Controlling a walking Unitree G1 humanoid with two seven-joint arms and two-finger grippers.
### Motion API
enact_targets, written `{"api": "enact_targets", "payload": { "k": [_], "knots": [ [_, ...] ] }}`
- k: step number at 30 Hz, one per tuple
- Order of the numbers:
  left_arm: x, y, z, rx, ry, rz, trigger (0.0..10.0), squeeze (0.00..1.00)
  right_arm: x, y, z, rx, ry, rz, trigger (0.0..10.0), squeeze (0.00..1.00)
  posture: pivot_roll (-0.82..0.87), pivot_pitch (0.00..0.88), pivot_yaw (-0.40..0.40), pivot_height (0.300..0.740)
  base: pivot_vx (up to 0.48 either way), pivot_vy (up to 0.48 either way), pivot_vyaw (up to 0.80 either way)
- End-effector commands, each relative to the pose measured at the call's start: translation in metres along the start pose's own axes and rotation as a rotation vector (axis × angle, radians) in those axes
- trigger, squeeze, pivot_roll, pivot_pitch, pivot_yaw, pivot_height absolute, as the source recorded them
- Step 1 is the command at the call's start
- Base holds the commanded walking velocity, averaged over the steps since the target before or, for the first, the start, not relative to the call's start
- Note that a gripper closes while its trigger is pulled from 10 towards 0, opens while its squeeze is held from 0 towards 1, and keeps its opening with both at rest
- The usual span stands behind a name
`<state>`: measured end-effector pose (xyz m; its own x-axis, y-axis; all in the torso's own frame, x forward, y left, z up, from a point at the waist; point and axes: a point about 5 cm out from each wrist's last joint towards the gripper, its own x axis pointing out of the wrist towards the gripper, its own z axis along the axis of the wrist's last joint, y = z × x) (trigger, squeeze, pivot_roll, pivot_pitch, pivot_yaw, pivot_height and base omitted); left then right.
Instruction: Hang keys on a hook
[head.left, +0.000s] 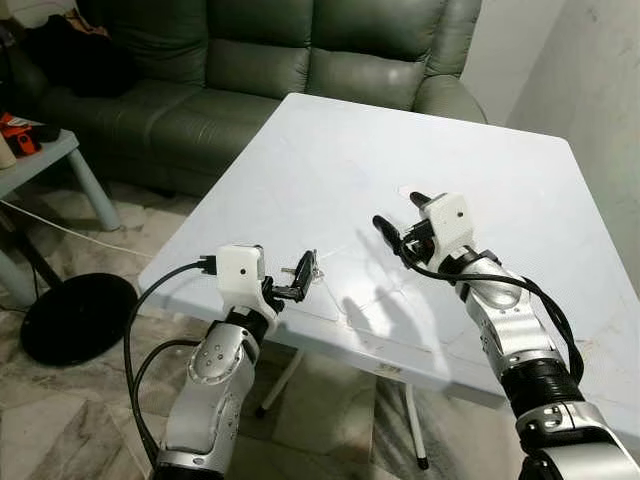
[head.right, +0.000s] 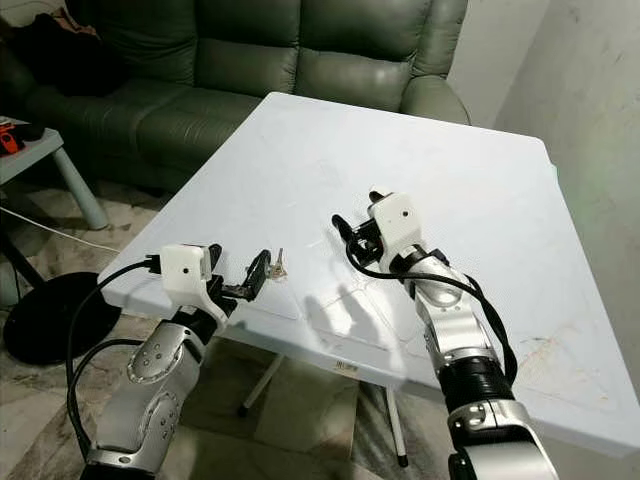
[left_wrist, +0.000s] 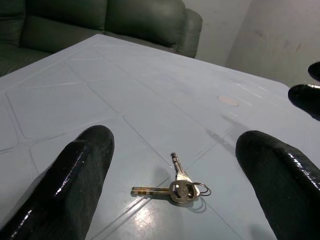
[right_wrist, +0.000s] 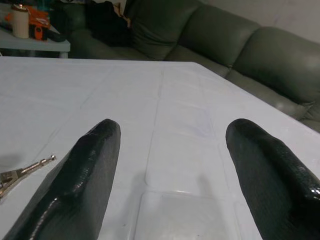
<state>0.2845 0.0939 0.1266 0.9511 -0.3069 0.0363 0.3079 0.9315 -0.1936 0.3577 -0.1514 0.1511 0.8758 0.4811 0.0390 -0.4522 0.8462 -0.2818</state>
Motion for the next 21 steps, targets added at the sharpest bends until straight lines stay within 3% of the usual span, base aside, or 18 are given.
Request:
{"api": "enact_targets", "payload": {
  "k": [1, 7, 8, 9, 13, 21],
  "knots": [
    [0.0, 0.004, 0.004, 0.006, -0.014, 0.022, 10.0, 0.0, 0.001, -0.005, 0.004, 0.03, -0.028, -0.038, 10.0, 0.0, 0.06, 0.056, -0.076, 0.74, 0.0, 0.0, 0.0],
    [0.007, 0.03, 0.014, -0.003, -0.045, 0.121, 10.0, 0.0, -0.006, -0.014, 0.008, 0.153, -0.093, -0.178, 10.0, 0.0, 0.05, 0.042, -0.072, 0.74, 0.0, 0.0, 0.0],
    [0.011, 0.041, 0.021, -0.001, -0.063, 0.155, 10.0, 0.0, -0.011, -0.016, 0.01, 0.193, -0.12, -0.226, 10.0, 0.0, 0.05, 0.031, -0.064, 0.74, 0.0, 0.0, 0.0],
    [0.011, 0.041, 0.021, -0.001, -0.063, 0.155, 10.0, 0.0, -0.011, -0.016, 0.01, 0.193, -0.12, -0.226, 10.0, 0.0, 0.05, 0.031, -0.064, 0.74, 0.0, 0.0, 0.0],
    [0.016, 0.066, 0.032, 0.006, -0.079, 0.221, 10.0, 0.0, -0.023, -0.022, 0.011, 0.254, -0.152, -0.342, 10.0, 0.0, 0.03, 0.014, -0.05, 0.74, 0.0, 0.0, 0.0],
    [0.021, 0.085, 0.034, -0.015, -0.07, 0.254, 10.0, 0.0, -0.044, -0.021, 0.001, 0.276, -0.128, -0.451, 10.0, 0.0, 0.01, 0.0, -0.036, 0.74, 0.0, 0.0, 0.0]
  ]
}}
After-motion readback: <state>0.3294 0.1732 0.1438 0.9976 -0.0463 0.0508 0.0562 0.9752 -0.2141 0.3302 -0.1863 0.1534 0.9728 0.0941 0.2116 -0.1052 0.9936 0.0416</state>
